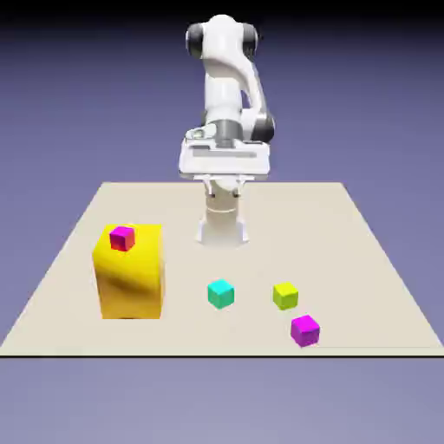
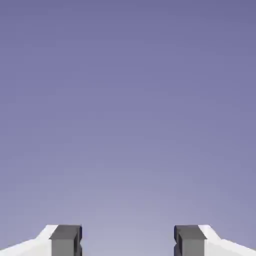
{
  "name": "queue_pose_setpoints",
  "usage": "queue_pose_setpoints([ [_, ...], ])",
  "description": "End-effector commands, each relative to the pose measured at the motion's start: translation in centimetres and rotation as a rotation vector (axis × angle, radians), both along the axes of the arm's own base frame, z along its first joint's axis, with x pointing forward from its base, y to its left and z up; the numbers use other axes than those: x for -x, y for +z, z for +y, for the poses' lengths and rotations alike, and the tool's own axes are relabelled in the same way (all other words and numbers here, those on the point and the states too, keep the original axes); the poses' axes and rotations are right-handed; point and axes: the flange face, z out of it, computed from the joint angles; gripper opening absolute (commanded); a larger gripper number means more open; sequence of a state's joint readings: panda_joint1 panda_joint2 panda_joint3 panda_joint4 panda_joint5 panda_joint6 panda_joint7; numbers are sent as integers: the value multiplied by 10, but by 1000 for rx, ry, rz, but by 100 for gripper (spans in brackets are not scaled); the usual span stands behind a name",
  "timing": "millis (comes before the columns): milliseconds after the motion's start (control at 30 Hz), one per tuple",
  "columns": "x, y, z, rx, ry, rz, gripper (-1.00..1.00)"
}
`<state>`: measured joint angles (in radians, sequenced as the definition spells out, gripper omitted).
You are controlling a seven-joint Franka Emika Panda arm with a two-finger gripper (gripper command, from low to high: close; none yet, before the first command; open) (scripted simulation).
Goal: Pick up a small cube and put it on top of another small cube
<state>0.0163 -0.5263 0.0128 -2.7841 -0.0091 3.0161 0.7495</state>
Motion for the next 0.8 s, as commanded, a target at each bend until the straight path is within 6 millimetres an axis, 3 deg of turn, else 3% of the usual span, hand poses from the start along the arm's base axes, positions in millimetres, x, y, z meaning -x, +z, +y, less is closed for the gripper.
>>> queue_pose_setpoints([
  [0, -8, -7, 7, 7, 12, 32, 0],
  [400, -81, -113, 96, 82, 162, 410, 0],
  [600, -97, -180, 146, 115, 234, 593, 0],
  [767, -99, -239, 188, 139, 292, 742, 0],
])
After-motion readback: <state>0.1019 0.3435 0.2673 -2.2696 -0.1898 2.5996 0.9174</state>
